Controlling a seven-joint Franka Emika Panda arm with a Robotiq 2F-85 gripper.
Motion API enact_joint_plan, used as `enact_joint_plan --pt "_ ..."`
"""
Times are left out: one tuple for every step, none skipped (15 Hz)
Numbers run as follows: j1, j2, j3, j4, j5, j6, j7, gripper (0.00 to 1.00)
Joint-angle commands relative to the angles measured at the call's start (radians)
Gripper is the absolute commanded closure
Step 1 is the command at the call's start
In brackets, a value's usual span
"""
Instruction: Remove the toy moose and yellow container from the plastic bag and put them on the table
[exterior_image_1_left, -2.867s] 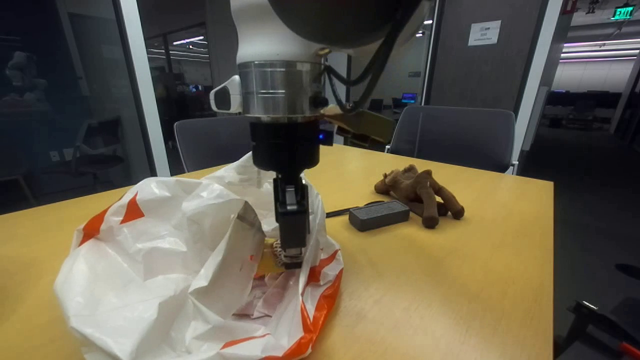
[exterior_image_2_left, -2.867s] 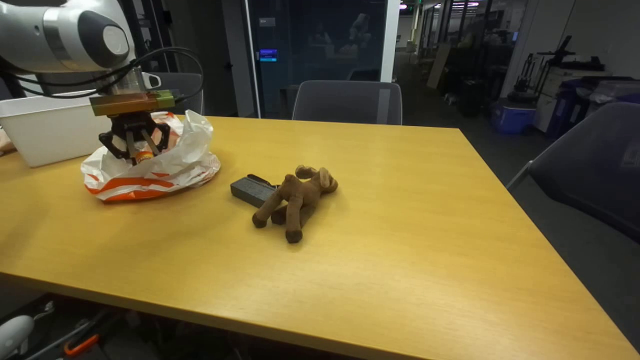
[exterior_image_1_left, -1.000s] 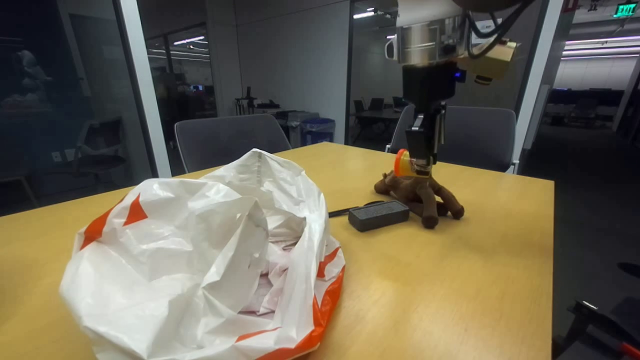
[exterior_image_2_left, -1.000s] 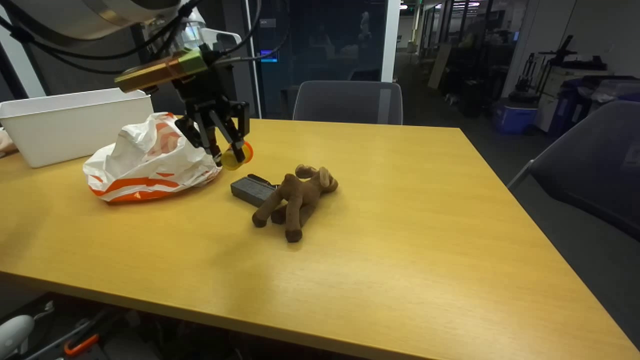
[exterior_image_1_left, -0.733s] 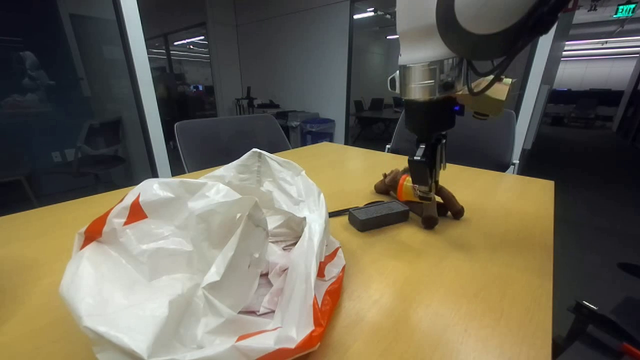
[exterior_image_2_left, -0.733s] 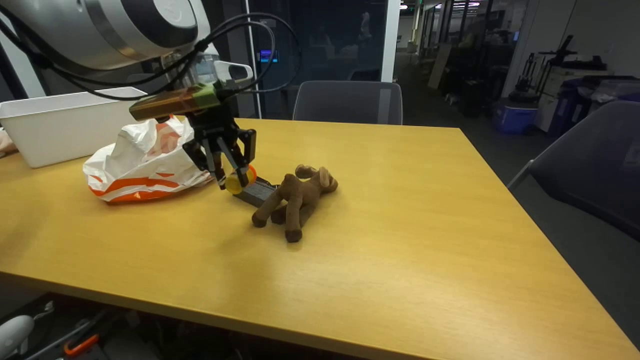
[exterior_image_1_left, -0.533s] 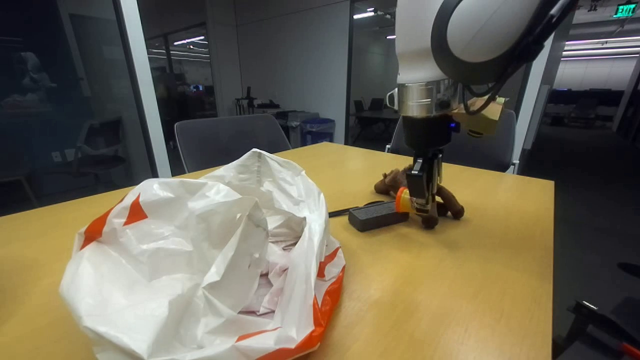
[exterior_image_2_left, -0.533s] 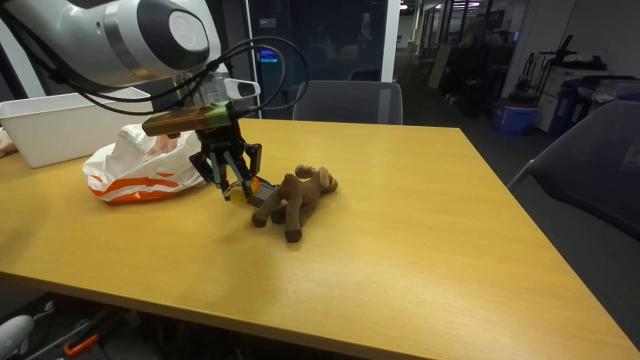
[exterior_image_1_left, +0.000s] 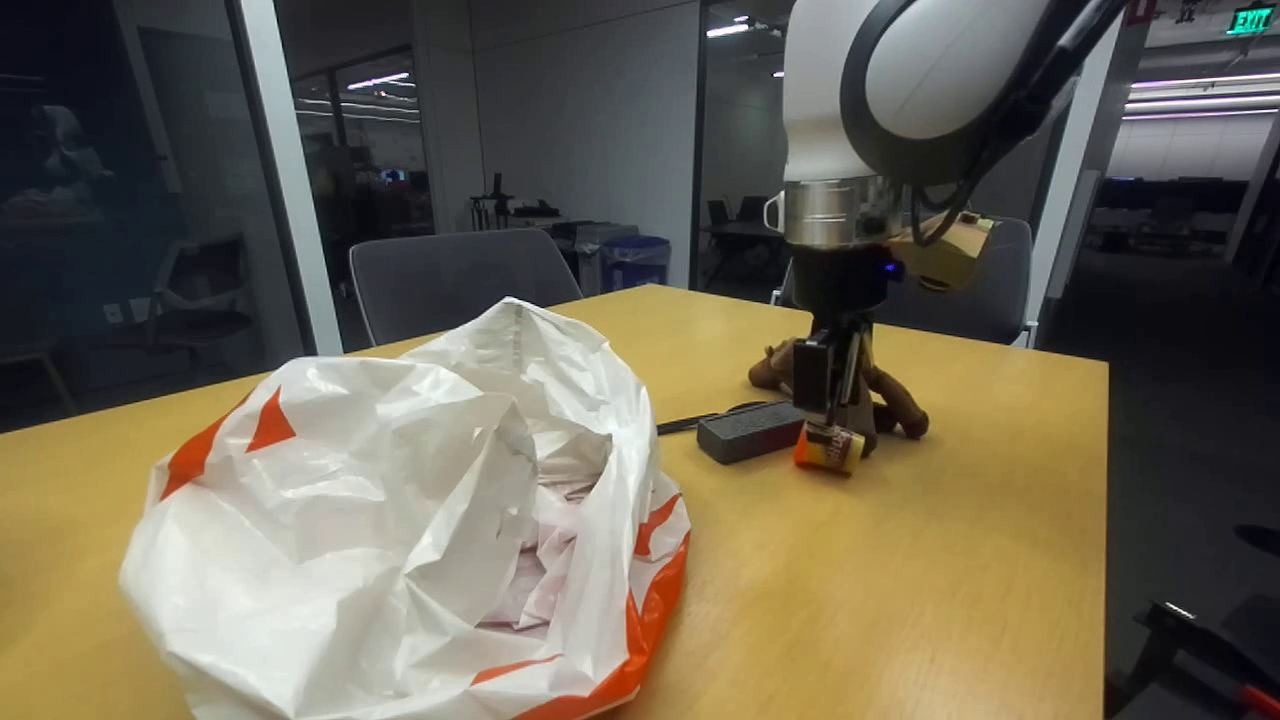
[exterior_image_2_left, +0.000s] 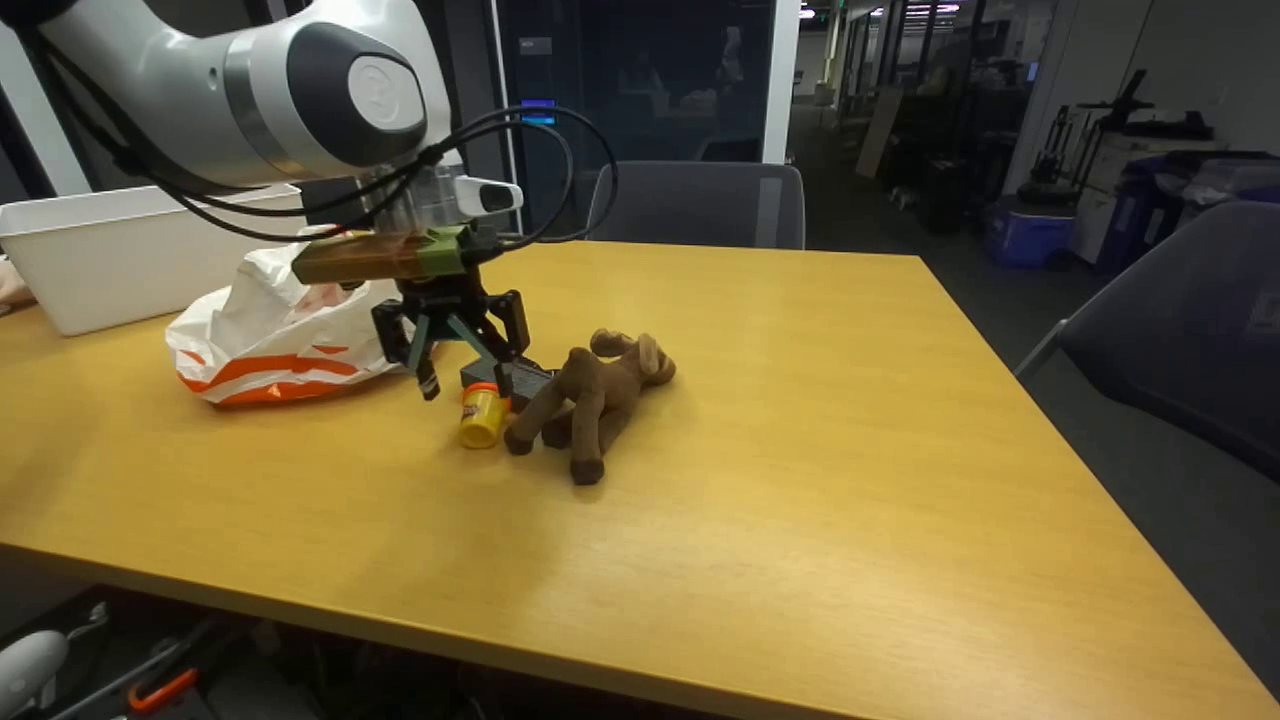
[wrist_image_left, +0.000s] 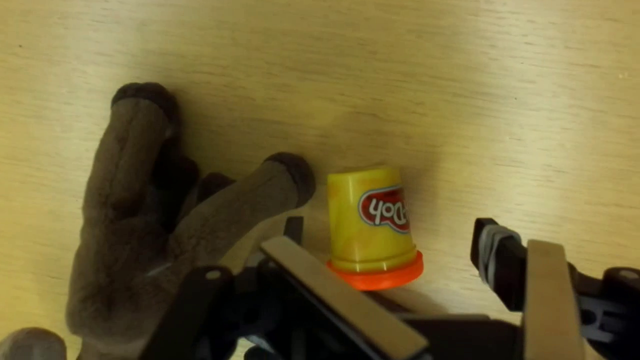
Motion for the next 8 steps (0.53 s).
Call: enact_joint_plan --pt "0.024 -0.087 0.022 -0.006 0.049 -0.032 -0.003 0.0" --pt "0.032 -0.114 0.031 -0.006 0.054 -0.054 0.012 0.0" --pt "0.039 -0.137 0.039 -0.004 0.059 -0.083 0.028 0.0" --pt "0.045 -0.159 0.048 -0.001 0.062 -0.112 0.048 0.0" --pt "0.05 -0.181 0.057 0.004 0.062 -0.147 0.069 0.0" --pt "0.056 -0.205 0.066 0.008 0.066 -0.18 0.091 0.0" --pt "0.061 -0.224 0.076 0.015 0.068 -0.218 0.116 0.0" --pt "0.067 -0.24 0.083 0.024 0.074 -0.257 0.124 0.0"
